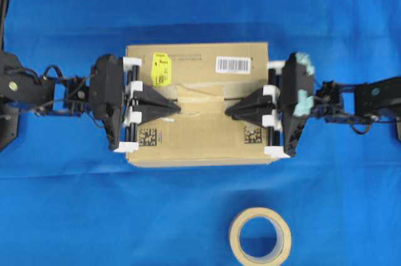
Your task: Apply tape along the seams of the closed cardboard box to seal it securely.
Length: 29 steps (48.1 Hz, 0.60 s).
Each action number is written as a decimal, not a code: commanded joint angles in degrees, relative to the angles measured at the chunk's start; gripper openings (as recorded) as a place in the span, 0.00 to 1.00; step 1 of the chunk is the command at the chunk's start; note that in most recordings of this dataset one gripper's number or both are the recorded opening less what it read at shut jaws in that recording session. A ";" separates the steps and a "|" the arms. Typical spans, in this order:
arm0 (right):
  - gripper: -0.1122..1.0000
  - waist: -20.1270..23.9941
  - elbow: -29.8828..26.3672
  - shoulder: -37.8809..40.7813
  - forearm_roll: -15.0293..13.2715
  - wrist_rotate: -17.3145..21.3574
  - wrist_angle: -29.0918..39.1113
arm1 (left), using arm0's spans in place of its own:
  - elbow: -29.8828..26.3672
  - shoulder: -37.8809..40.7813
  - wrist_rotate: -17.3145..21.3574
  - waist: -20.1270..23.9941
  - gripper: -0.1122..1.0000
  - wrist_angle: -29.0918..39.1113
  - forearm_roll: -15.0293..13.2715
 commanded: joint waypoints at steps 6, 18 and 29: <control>0.10 -0.88 -0.88 -10.37 -0.18 -3.34 2.02 | -3.60 -8.26 0.62 -0.18 0.10 8.09 0.18; 0.10 -2.11 3.52 -22.50 -0.18 -7.21 7.65 | 0.79 -18.81 0.62 0.62 0.10 11.34 0.35; 0.10 -2.37 8.96 -34.80 -0.18 -8.53 15.03 | 8.88 -31.11 0.26 2.72 0.10 11.78 0.35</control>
